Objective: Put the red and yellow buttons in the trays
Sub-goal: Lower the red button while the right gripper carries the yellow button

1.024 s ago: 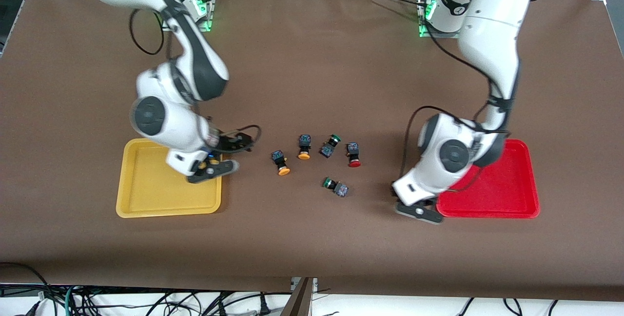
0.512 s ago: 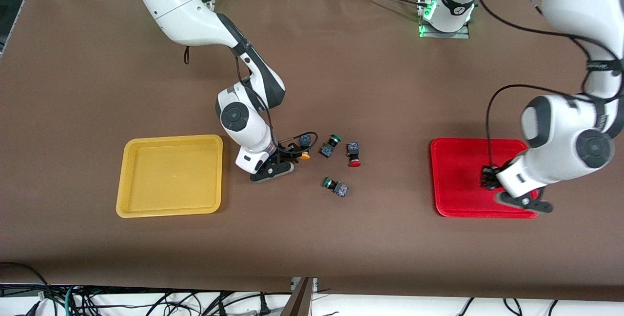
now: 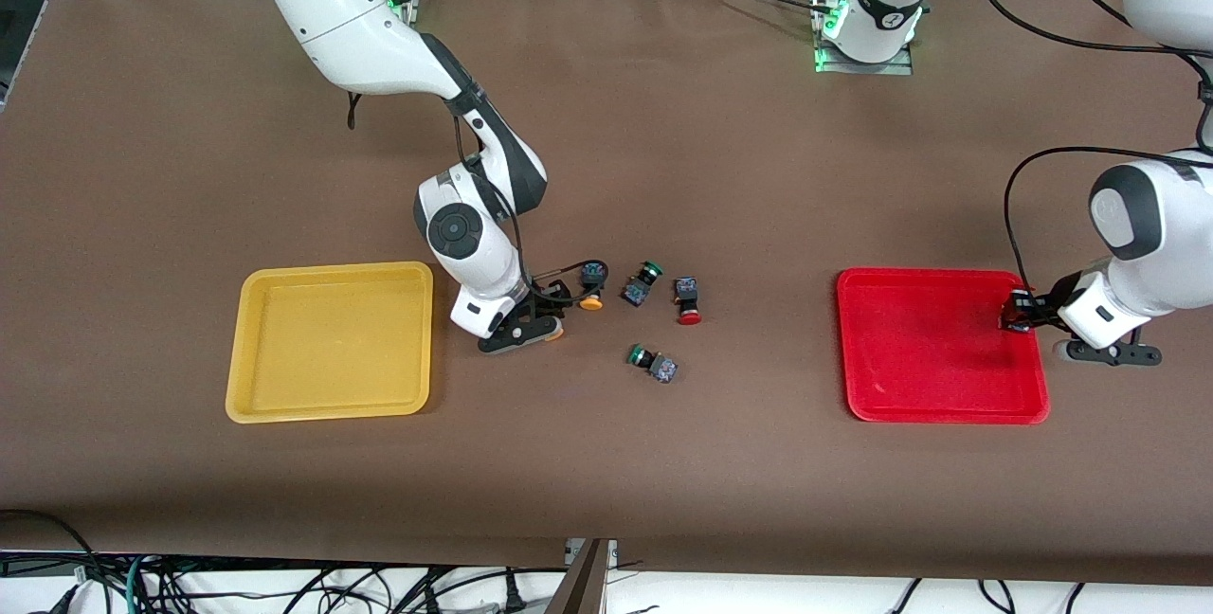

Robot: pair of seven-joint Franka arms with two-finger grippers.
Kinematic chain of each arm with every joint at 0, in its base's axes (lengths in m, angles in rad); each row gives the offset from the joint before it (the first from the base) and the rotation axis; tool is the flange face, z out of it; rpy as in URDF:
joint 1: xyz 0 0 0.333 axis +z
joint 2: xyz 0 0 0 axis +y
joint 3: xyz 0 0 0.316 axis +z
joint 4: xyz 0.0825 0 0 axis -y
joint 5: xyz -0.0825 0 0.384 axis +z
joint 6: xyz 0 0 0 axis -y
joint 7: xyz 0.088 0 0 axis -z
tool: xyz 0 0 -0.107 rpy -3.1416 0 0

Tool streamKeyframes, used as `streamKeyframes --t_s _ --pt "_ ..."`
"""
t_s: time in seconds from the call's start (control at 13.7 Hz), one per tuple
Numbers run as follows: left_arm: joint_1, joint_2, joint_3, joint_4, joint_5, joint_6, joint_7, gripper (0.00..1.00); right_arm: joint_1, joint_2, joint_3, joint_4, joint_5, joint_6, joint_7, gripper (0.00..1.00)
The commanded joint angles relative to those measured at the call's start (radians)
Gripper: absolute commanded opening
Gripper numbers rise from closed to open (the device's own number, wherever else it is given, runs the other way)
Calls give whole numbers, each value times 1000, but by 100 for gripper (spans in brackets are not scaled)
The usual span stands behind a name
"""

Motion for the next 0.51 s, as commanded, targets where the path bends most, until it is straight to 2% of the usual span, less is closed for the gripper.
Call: streamKeyframes --t_s 0.0,0.22,0.29,0.44 --pt "19 -4 -14 -83 -62 84 14 17 0 -17 -1 -24 -15 -8 32 50" --pt "22 22 -14 -83 -76 110 14 17 -24 -39 -5 -24 -17 -34 12 5" --pt "25 31 -14 -83 -76 112 14 17 -35 -61 -10 -16 -17 -84 11 0" --pt "36 56 -14 -72 -77 129 13 17 -85 -127 -31 -10 -12 -201 -44 0"
